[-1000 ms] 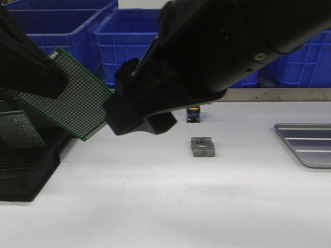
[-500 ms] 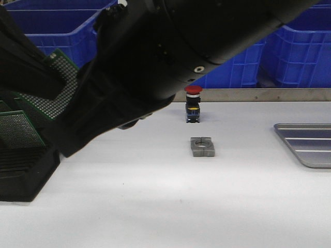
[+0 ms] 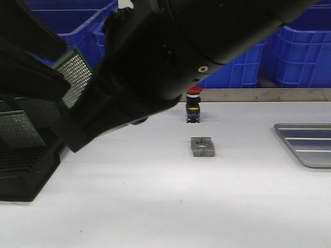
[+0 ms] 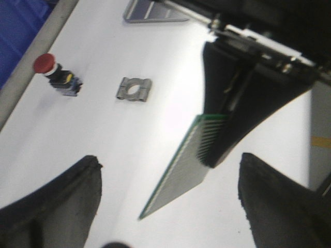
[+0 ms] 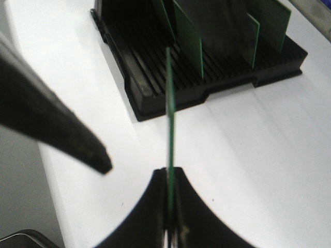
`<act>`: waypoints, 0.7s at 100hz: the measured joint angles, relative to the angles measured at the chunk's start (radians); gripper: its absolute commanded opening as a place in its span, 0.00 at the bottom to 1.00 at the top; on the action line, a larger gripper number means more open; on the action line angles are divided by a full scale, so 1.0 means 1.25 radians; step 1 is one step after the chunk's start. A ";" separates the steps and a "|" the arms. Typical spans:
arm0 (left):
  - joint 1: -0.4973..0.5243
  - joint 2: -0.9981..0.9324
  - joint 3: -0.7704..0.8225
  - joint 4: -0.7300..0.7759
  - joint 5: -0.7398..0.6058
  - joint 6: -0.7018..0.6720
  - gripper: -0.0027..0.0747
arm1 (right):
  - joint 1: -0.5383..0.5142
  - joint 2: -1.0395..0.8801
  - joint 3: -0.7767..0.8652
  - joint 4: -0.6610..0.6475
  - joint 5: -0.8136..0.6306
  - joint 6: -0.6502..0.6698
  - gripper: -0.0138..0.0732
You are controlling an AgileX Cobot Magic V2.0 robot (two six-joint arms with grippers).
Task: Place circuit board on tray
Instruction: 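Release left gripper and carry the board with right gripper toward the silver tray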
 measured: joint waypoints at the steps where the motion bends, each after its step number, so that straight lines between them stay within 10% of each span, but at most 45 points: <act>1: 0.000 -0.002 0.000 0.000 -0.004 0.000 0.77 | 0.000 0.000 0.000 0.004 0.010 0.001 0.08; 70: 0.000 -0.032 0.000 -0.007 -0.069 -0.002 0.77 | -0.558 -0.011 0.000 0.250 0.249 0.008 0.08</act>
